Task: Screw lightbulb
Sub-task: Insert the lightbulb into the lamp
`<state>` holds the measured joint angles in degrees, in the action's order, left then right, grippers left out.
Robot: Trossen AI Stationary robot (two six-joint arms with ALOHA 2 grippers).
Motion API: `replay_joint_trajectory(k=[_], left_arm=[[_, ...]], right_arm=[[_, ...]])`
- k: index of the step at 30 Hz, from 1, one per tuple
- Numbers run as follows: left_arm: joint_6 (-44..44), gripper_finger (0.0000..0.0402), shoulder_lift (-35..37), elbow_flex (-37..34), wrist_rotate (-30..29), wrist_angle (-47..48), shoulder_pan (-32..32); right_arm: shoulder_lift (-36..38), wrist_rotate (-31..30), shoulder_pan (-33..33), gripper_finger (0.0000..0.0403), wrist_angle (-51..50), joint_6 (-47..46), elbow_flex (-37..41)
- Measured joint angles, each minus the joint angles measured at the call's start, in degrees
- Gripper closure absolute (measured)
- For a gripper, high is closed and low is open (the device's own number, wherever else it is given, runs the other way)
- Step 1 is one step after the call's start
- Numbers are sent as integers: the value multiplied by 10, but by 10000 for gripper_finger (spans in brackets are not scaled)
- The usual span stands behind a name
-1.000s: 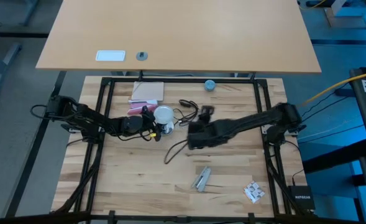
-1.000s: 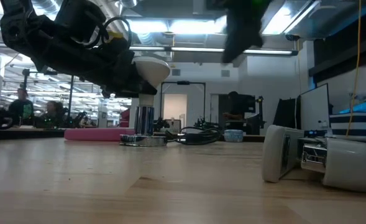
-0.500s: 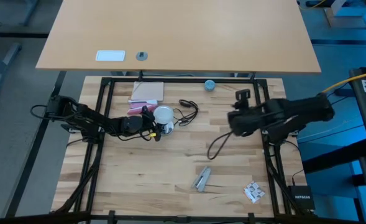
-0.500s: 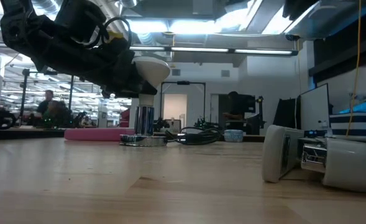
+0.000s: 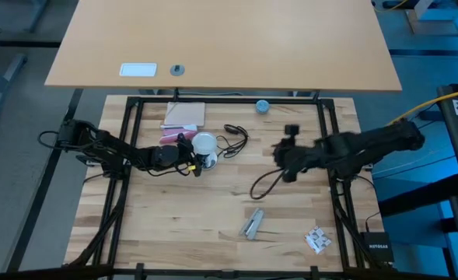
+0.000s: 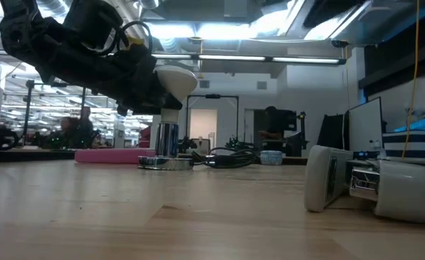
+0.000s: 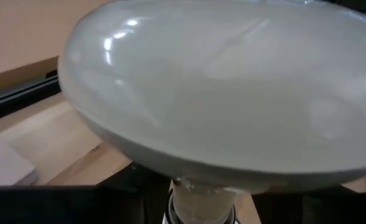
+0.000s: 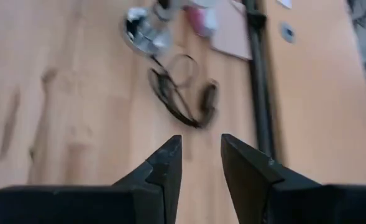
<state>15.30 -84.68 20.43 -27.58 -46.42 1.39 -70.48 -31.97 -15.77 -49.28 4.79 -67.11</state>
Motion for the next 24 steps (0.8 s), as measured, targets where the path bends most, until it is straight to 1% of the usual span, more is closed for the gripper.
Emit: replay_joint_trajectory(k=[3, 8, 11, 14, 16, 22, 24], left_arm=[[5, 226, 0, 0, 7, 0, 12], [27, 226, 0, 0, 6, 0, 31], [43, 226, 0, 0, 6, 0, 43], [56, 226, 0, 0, 4, -1, 58], [57, 226, 0, 0, 6, -1, 67], [57, 226, -1, 0, 4, -1, 82], [57, 226, -1, 0, 5, 2, 82]], right_arm=[[0, 19, 0, 288, 170, 0, 107], [0, 81, 0, 288, 510, 1, 274], [-8, 101, 0, 288, 658, -3, 345], [-32, 93, 0, 288, 751, -6, 383], [-58, 74, 0, 288, 784, -7, 392], [-157, -18, 0, 288, 871, -37, 374], [-181, -28, 0, 288, 870, -48, 362]])
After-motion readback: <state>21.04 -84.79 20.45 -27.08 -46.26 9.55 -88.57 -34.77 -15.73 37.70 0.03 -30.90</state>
